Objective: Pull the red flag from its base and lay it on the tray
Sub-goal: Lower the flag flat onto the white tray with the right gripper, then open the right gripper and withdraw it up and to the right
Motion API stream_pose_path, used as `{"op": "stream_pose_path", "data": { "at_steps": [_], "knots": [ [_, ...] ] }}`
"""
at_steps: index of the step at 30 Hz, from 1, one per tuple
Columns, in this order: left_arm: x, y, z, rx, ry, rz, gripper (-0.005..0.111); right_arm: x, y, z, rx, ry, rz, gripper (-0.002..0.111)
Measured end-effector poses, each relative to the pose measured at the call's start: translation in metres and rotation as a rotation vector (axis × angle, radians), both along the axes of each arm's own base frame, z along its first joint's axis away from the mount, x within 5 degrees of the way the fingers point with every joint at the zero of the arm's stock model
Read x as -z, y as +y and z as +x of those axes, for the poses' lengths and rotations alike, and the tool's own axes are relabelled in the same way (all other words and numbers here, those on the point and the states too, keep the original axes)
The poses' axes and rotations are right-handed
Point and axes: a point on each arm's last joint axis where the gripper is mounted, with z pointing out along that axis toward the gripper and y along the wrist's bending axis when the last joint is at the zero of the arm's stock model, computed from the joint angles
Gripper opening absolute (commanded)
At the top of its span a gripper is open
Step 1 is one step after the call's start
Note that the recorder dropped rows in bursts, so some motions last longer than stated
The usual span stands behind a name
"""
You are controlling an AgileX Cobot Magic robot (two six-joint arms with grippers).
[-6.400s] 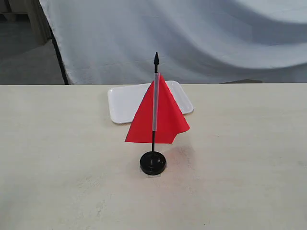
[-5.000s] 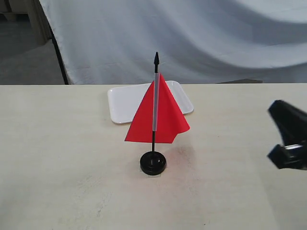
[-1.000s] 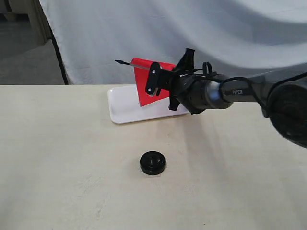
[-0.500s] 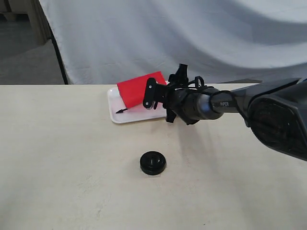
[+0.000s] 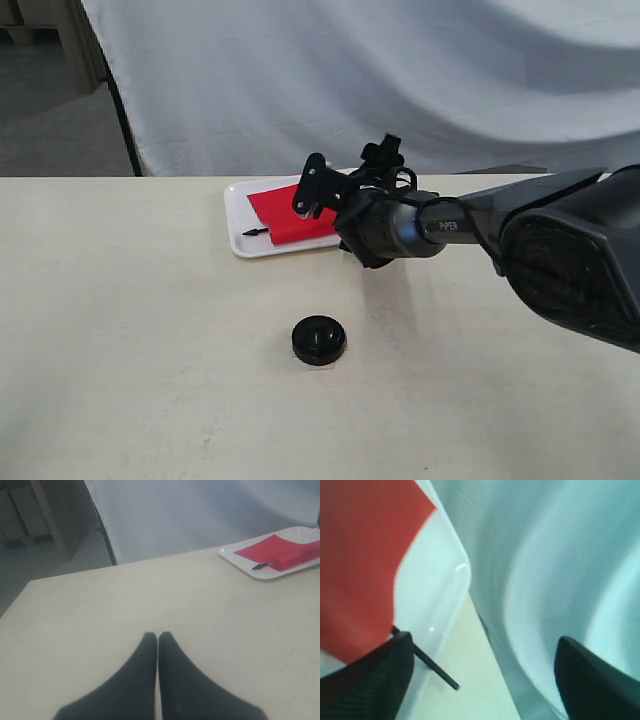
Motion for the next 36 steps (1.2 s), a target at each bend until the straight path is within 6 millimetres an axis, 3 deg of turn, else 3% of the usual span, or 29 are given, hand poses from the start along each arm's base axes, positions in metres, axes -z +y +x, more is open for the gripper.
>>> {"op": "stream_pose_path", "data": {
  "at_steps": [6, 14, 20, 26, 27, 29, 32, 33, 36],
  "knots": [
    [0.000, 0.000, 0.000, 0.000, 0.000, 0.000, 0.001, -0.022, -0.015, 0.000, 0.157, -0.127, -0.033, -0.001],
    [0.000, 0.000, 0.000, 0.007, 0.000, 0.000, 0.001, -0.061, -0.041, -0.001, 0.368, -0.271, -0.040, -0.001],
    [0.000, -0.001, 0.000, 0.011, 0.000, 0.000, 0.001, -0.089, -0.093, -0.003, 0.508, -0.194, 0.110, -0.001],
    [0.000, -0.001, 0.000, 0.012, 0.000, 0.000, 0.001, -0.102, -0.157, -0.020, 0.476, 0.038, 0.441, -0.001],
    [0.000, -0.001, 0.000, 0.012, 0.000, 0.000, 0.001, -0.108, -0.175, -0.030, 0.428, 0.092, 0.574, -0.001],
    [0.000, -0.001, 0.000, 0.012, 0.000, 0.000, 0.001, -0.115, -0.191, -0.048, 0.337, 0.149, 0.738, -0.001],
    [0.000, -0.001, 0.000, 0.012, 0.000, 0.000, 0.001, -0.125, -0.182, -0.073, 0.110, 0.254, 0.985, -0.001],
    [0.000, -0.001, 0.000, 0.012, 0.000, 0.000, 0.001, -0.128, -0.169, -0.085, -0.021, 0.343, 1.130, -0.001],
    [0.000, -0.001, 0.000, 0.012, 0.000, 0.000, 0.001, -0.127, -0.144, -0.109, -0.203, 0.641, 1.243, -0.001]
  ]
}}
